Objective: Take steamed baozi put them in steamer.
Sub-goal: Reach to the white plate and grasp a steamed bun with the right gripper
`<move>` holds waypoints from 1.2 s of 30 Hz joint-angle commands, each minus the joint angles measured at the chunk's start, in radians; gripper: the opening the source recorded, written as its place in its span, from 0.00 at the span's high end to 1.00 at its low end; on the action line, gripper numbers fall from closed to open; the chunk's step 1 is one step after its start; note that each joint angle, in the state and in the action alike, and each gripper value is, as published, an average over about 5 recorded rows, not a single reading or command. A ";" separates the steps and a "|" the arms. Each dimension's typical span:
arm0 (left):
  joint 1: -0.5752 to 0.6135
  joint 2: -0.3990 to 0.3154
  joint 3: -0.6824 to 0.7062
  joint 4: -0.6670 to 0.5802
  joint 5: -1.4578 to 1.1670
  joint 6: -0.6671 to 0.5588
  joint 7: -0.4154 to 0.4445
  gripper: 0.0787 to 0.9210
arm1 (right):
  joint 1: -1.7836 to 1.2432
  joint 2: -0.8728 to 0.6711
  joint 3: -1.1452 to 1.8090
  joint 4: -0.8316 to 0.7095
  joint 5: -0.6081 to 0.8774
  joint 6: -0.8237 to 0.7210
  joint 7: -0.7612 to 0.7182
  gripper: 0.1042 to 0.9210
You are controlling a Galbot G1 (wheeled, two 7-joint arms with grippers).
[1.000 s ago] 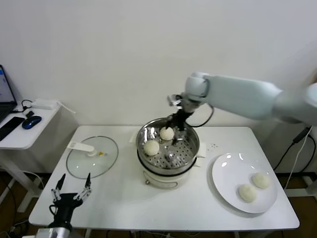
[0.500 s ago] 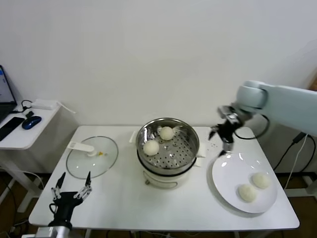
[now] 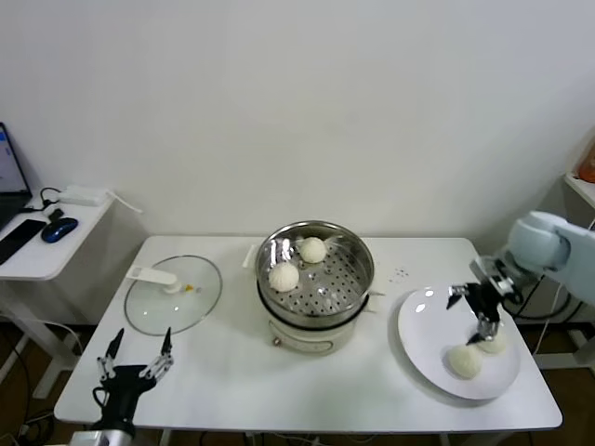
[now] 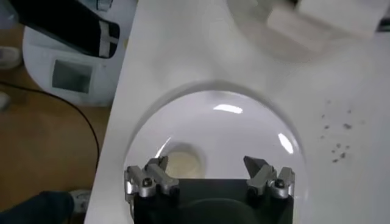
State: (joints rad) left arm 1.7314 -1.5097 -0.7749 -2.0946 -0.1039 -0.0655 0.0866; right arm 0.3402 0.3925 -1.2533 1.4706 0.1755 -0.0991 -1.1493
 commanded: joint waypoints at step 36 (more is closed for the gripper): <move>-0.005 0.002 -0.003 0.035 0.006 -0.005 0.000 0.12 | -0.391 0.102 0.306 -0.151 -0.197 0.010 0.046 0.12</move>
State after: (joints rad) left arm 1.7280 -1.5093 -0.7777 -2.0620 -0.0971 -0.0719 0.0864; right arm -0.0365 0.4751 -0.9575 1.3278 -0.0141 -0.0879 -1.1037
